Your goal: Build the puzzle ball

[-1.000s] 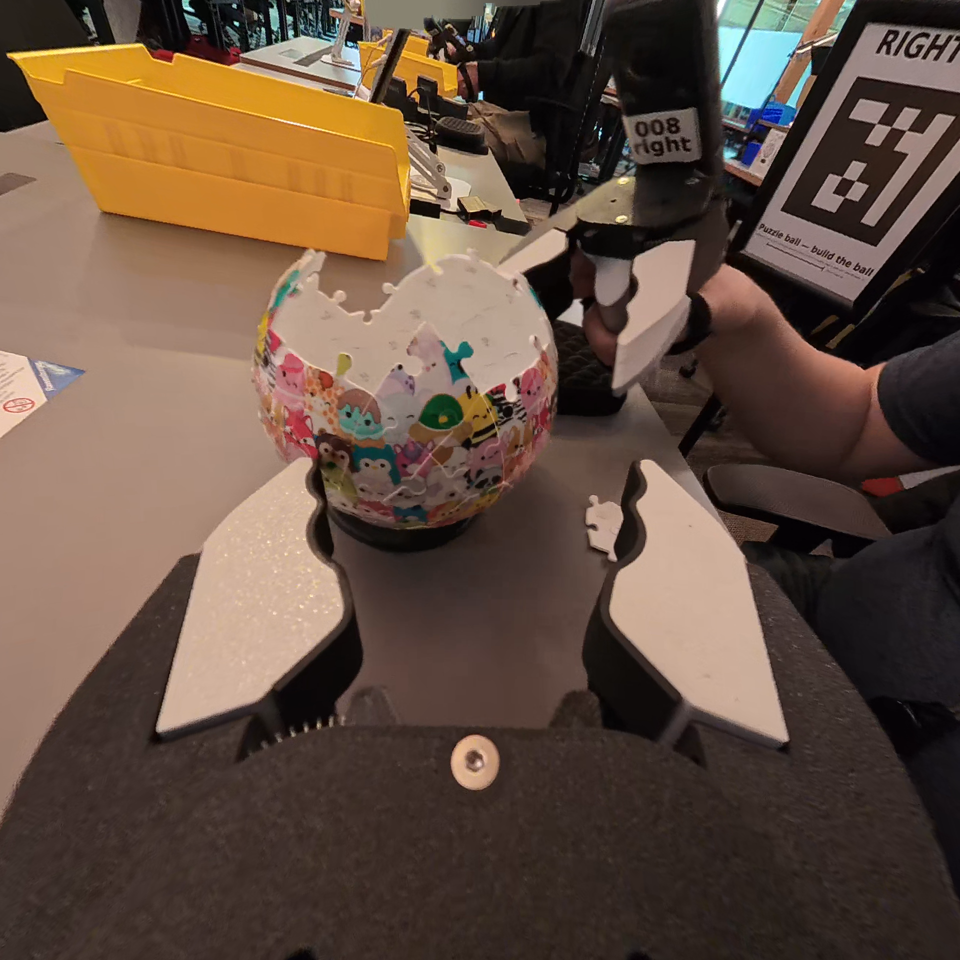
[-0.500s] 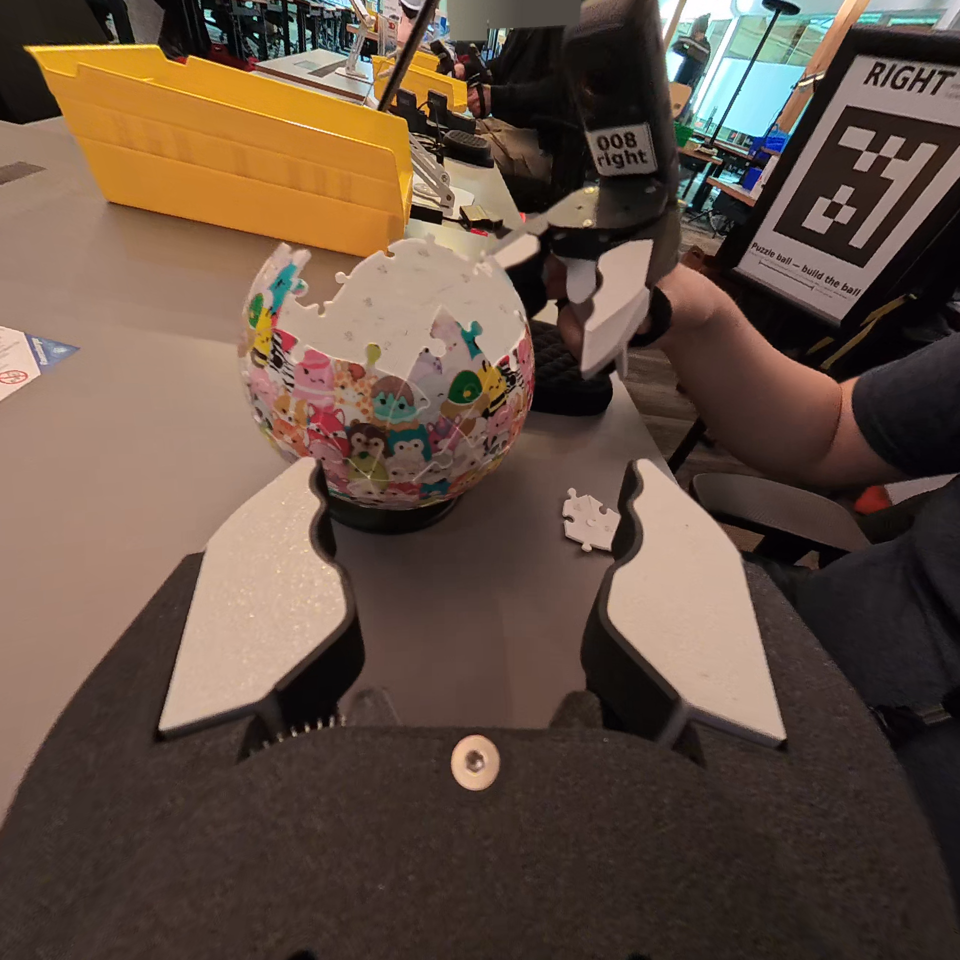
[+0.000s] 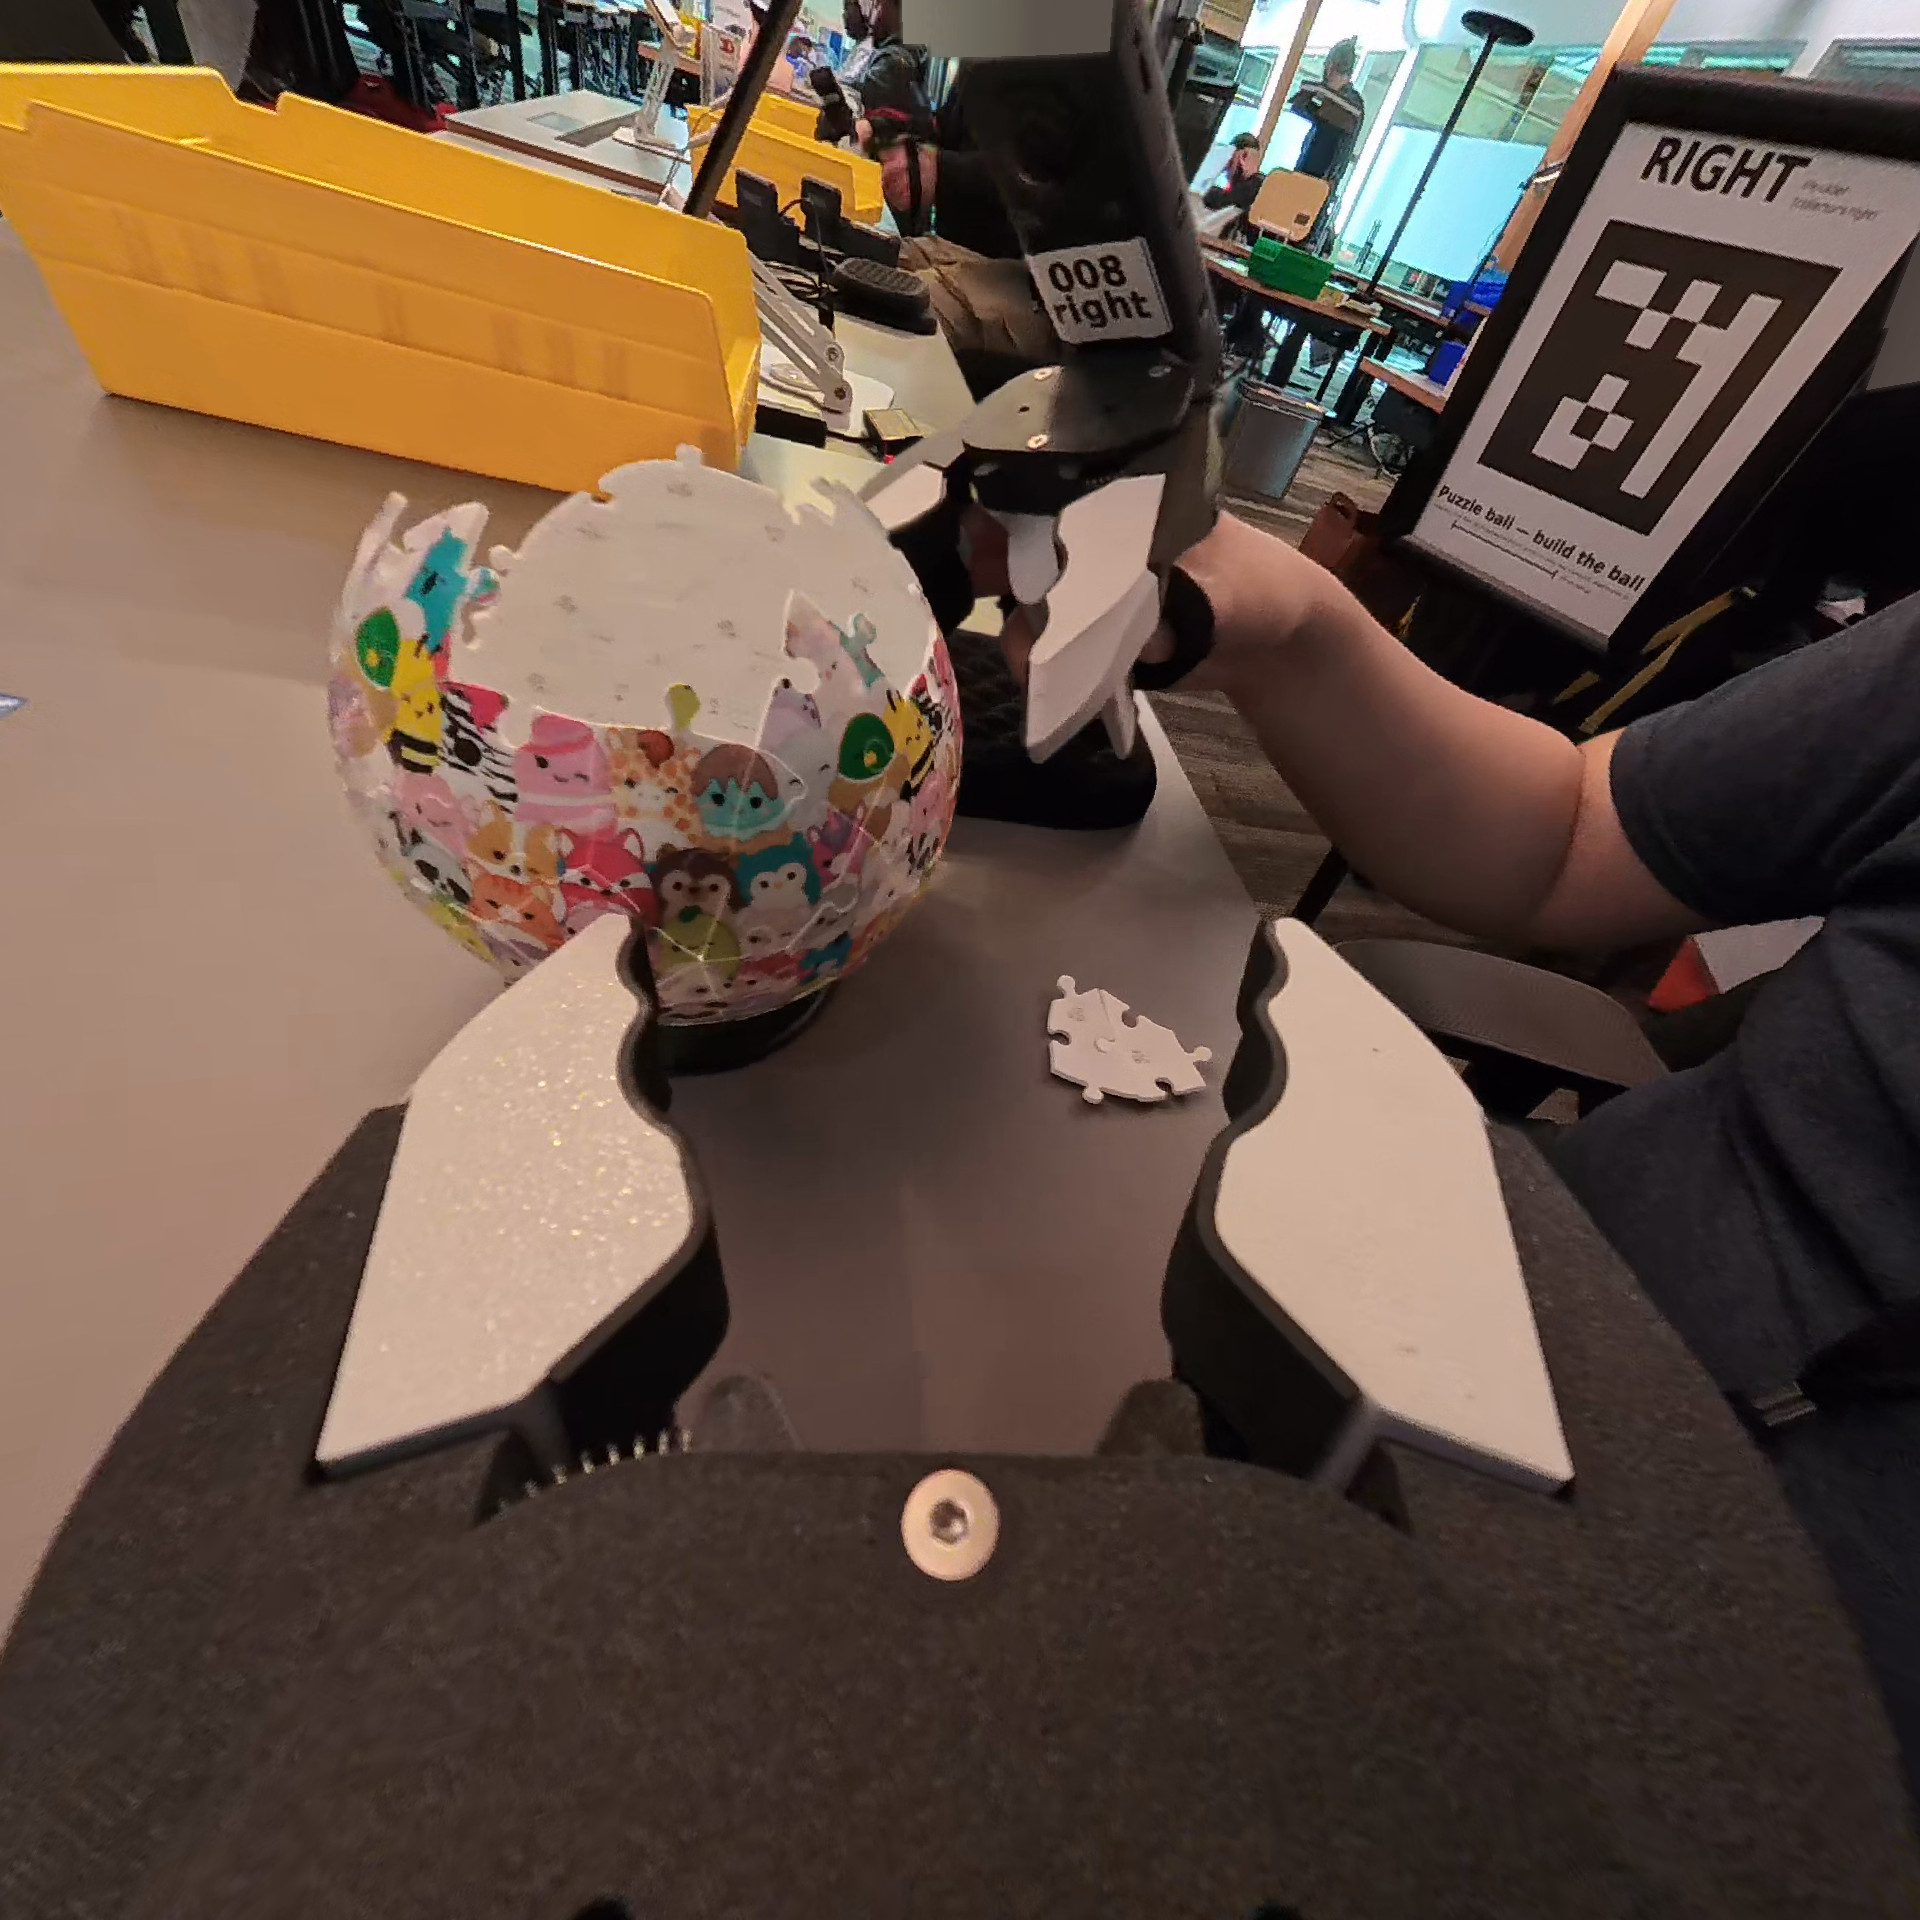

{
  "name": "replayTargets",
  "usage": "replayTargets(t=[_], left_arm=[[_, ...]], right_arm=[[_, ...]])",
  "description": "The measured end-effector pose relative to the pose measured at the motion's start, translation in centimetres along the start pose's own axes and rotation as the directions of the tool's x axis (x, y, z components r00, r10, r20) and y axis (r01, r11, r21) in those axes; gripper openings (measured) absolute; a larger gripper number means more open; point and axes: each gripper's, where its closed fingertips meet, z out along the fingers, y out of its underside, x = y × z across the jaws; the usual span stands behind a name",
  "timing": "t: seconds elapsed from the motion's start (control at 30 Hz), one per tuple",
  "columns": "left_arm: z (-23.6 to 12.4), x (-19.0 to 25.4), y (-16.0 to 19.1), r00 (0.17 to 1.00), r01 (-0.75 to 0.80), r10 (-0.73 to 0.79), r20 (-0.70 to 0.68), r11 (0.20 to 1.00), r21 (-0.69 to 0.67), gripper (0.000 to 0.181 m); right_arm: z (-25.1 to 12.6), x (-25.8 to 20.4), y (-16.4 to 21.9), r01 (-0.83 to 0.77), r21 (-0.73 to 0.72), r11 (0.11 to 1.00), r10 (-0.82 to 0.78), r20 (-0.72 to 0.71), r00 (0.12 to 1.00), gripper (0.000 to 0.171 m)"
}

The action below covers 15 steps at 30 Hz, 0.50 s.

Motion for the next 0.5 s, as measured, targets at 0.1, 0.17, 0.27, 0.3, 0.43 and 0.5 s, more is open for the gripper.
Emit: replayTargets(t=[0.1,0.17,0.27,0.3,0.43,0.5], left_arm=[[-0.2,0.2,0.4,1.0,0.016,-0.016,0.015,1.0,0.001,0.106],[-0.8,0.5,0.8,0.999,0.039,-0.039,0.034,0.999,0.014,0.105],[-1.7,2.0,2.0,0.997,0.052,-0.052,0.055,0.999,-0.004,0.093],[-1.8,2.7,2.7,0.997,0.038,-0.036,0.068,0.999,-0.033,0.088],[-0.4,4.9,5.2,0.982,-0.092,0.123,0.146,0.975,-0.203,0.086],[1.0,5.6,6.3,0.974,-0.1,0.152,0.168,0.954,-0.283,0.082]], right_arm=[[0.0,0.3,0.0,-0.001,-0.004,1.0,0.001,-0.001,1.0,0.1],[-0.6,0.3,0.4,0.011,-0.001,1.0,-0.011,-0.028,1.0,0.1],[-2.6,-0.9,1.8,0.072,0.016,0.997,-0.071,-0.062,0.996,0.099],[-3.2,-2.0,2.2,0.105,0.028,0.994,-0.104,-0.045,0.994,0.096],[-3.6,-7.9,4.1,0.322,0.039,0.946,-0.325,0.099,0.941,0.083],[-2.9,-8.8,5.6,0.436,-0.031,0.899,-0.431,0.108,0.896,0.078]])
